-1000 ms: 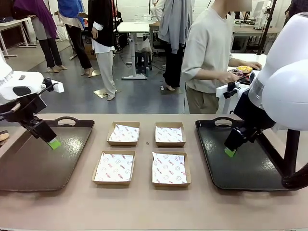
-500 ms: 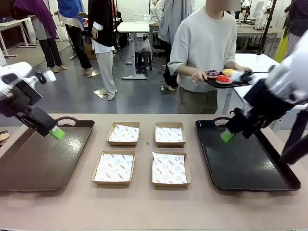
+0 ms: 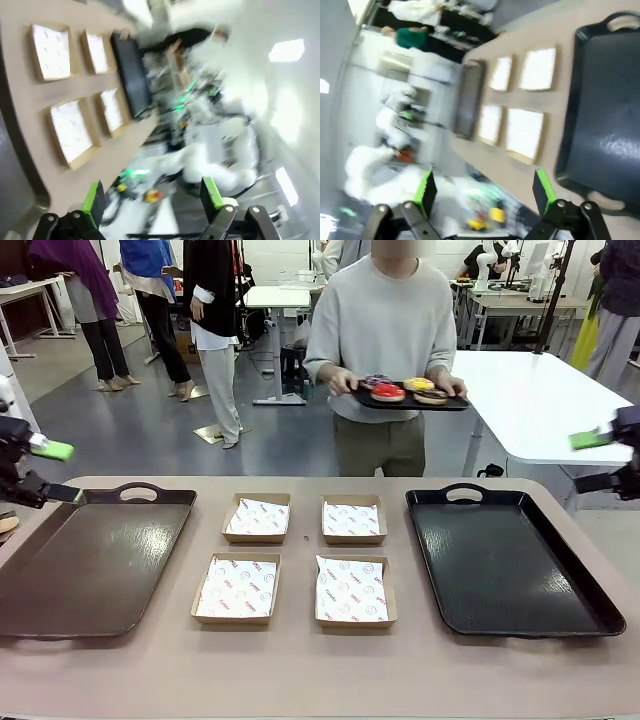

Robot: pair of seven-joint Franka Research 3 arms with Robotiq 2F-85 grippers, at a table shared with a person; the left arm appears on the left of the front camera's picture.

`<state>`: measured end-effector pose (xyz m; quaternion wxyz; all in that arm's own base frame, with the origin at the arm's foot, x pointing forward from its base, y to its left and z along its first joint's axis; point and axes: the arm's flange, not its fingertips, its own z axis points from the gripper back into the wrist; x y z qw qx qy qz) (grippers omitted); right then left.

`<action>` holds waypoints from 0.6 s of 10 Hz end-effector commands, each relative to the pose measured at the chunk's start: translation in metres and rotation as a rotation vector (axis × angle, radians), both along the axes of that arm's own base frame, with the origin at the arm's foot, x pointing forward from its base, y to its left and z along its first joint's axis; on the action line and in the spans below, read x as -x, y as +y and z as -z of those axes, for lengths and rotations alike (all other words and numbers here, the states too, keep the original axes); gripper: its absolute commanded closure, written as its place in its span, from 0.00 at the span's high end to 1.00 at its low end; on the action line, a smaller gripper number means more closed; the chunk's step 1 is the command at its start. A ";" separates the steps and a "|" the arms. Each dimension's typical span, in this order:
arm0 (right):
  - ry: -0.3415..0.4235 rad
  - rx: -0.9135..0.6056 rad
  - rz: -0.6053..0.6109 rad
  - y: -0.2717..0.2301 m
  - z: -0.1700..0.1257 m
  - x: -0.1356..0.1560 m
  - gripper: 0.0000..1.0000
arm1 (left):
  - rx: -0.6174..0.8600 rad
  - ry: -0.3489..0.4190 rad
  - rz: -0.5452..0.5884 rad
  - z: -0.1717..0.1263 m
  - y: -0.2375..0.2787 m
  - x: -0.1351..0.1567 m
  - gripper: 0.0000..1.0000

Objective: Individually package the donuts and arrange them on the tray.
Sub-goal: Pick up one Paper togo box.

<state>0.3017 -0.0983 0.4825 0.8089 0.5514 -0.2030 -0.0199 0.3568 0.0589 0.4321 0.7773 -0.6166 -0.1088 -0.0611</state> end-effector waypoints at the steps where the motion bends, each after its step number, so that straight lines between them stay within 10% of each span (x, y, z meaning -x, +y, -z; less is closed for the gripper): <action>1: 0.004 -0.276 0.040 -0.007 0.064 0.050 1.00 | 0.141 0.140 -0.114 0.023 0.023 -0.005 1.00; 6: 0.065 -0.211 -0.018 -0.052 0.072 0.076 1.00 | 0.101 0.179 -0.225 0.019 0.082 0.026 1.00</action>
